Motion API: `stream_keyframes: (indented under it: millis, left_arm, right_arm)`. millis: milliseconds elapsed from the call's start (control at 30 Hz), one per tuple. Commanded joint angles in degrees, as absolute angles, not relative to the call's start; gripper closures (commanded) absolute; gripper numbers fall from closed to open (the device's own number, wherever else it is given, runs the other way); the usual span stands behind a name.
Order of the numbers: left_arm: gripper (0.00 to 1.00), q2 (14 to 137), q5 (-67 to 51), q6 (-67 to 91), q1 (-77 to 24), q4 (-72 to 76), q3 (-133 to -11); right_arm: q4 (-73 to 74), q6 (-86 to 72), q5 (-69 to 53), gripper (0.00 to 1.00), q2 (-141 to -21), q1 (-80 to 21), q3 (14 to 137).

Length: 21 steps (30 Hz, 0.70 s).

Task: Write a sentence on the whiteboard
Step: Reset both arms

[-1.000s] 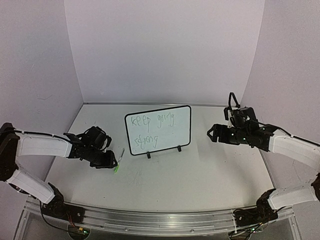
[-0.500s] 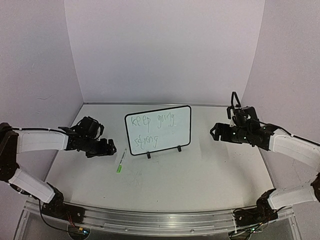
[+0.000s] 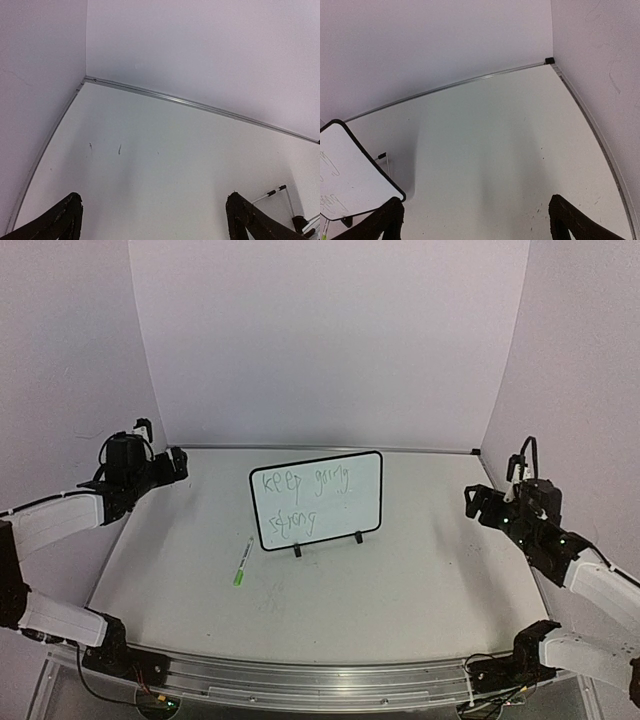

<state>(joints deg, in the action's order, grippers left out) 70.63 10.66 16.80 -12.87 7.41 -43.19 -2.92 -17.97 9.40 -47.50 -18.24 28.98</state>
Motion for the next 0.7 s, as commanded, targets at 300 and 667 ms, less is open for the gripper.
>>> stream_keyframes:
  millis: [300, 667]
  left_arm:
    - [0.01, 64.1, 23.5, 9.8, -12.9, 25.7, -24.9]
    - [0.01, 64.0, 23.3, 8.1, -12.9, 26.8, -23.0]
  right_arm:
    - [-18.9, -8.4, 23.0, 0.04, -40.8, -18.0, 14.5]
    - [-19.0, -6.7, 22.5, 0.04, -40.6, -18.0, 14.4]
